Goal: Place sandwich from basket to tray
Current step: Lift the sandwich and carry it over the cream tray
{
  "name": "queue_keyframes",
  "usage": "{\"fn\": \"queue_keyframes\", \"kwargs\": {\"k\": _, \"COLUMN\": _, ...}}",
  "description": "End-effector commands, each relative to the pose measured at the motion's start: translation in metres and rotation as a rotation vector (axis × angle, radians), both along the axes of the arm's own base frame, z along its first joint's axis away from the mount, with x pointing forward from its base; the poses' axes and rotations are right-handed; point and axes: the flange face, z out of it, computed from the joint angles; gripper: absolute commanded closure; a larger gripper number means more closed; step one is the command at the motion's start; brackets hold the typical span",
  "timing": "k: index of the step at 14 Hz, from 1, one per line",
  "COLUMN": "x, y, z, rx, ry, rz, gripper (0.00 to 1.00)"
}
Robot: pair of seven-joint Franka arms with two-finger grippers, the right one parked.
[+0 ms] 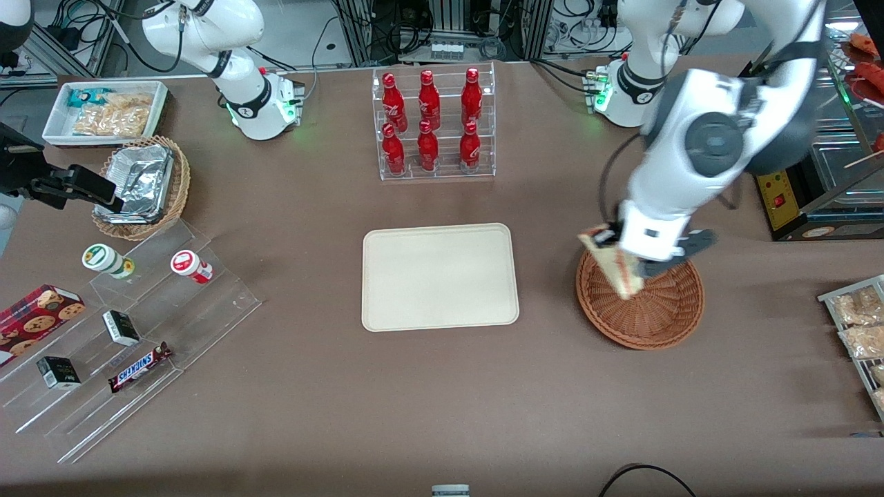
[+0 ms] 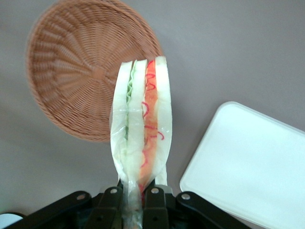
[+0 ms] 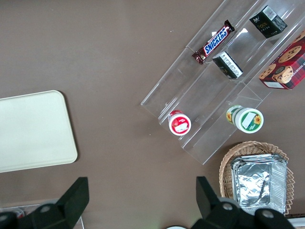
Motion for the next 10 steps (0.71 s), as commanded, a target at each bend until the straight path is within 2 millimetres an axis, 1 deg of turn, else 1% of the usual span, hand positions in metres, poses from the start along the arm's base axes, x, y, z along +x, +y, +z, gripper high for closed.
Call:
{"fn": "queue_keyframes", "kwargs": {"k": 1, "x": -0.003, "y": -0.062, "z": -0.018, "rx": 0.006, "ry": 0.022, "rz": -0.058, "gripper": 0.91}}
{"fn": "queue_keyframes", "kwargs": {"k": 2, "x": 0.001, "y": -0.083, "z": -0.030, "rx": 0.003, "ry": 0.028, "rz": -0.067, "gripper": 0.90}}
{"fn": "queue_keyframes", "kwargs": {"k": 3, "x": 0.005, "y": -0.101, "z": -0.039, "rx": -0.002, "ry": 0.032, "rz": -0.084, "gripper": 0.90}}
{"fn": "queue_keyframes", "kwargs": {"k": 4, "x": -0.002, "y": -0.127, "z": -0.054, "rx": 0.001, "ry": 0.045, "rz": -0.123, "gripper": 0.90}}
{"fn": "queue_keyframes", "kwargs": {"k": 5, "x": -0.009, "y": -0.145, "z": -0.066, "rx": 0.004, "ry": 0.058, "rz": -0.149, "gripper": 0.90}}
{"fn": "queue_keyframes", "kwargs": {"k": 6, "x": -0.012, "y": -0.160, "z": -0.077, "rx": -0.005, "ry": 0.051, "rz": -0.168, "gripper": 0.90}}
{"fn": "queue_keyframes", "kwargs": {"k": 8, "x": -0.031, "y": -0.199, "z": -0.100, "rx": -0.021, "ry": 0.030, "rz": -0.227, "gripper": 0.90}}
{"fn": "queue_keyframes", "kwargs": {"k": 9, "x": -0.046, "y": -0.221, "z": -0.113, "rx": -0.027, "ry": 0.024, "rz": -0.264, "gripper": 0.90}}
{"fn": "queue_keyframes", "kwargs": {"k": 10, "x": -0.057, "y": -0.239, "z": -0.123, "rx": -0.038, "ry": 0.015, "rz": -0.290, "gripper": 0.90}}
